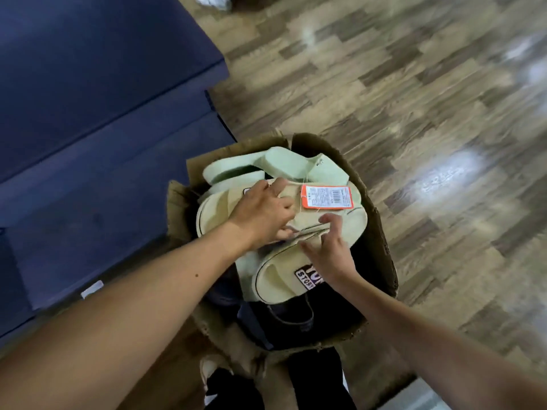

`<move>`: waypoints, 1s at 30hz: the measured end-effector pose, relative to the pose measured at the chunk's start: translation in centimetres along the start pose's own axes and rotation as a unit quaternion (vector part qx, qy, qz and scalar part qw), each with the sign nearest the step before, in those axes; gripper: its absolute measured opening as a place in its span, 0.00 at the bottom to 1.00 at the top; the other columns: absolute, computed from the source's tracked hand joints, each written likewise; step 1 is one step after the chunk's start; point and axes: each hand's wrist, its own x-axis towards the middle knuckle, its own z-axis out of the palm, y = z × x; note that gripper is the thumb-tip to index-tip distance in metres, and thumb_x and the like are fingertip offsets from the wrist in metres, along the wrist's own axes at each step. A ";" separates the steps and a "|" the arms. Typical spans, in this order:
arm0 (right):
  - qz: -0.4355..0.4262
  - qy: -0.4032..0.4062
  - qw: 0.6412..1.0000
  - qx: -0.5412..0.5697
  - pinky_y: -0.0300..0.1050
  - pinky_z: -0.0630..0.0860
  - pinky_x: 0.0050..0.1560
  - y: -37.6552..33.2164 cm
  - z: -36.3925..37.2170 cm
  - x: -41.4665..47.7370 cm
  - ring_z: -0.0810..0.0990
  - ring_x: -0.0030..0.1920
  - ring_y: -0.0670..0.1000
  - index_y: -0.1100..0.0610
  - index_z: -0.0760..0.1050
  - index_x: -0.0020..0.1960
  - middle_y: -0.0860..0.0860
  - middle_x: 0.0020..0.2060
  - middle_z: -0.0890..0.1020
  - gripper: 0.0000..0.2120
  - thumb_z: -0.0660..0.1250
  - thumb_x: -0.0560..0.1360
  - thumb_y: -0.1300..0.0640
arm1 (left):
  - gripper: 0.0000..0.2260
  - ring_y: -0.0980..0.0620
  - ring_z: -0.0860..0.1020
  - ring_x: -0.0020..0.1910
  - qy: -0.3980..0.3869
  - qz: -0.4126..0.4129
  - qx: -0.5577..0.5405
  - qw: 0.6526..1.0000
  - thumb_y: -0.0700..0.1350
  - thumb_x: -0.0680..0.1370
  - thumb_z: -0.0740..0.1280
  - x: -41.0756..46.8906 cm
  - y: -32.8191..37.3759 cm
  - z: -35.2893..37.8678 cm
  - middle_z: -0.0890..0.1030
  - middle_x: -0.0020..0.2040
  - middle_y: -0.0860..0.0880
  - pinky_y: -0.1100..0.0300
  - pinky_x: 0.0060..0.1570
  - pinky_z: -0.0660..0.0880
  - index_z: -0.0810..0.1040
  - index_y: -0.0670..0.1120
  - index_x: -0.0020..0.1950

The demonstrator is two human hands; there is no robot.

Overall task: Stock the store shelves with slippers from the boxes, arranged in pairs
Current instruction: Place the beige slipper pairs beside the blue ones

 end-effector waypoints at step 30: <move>-0.154 -0.071 0.983 0.068 0.38 0.67 0.29 -33.8 3.5 -25.1 0.72 0.37 0.52 0.63 0.75 0.53 0.53 0.33 0.74 0.10 0.61 0.77 0.59 | 0.17 0.52 0.72 0.54 0.113 -0.152 0.119 0.975 0.62 0.72 0.65 -35.4 -12.5 -26.9 0.76 0.48 0.55 0.63 0.27 0.49 0.77 0.49 0.49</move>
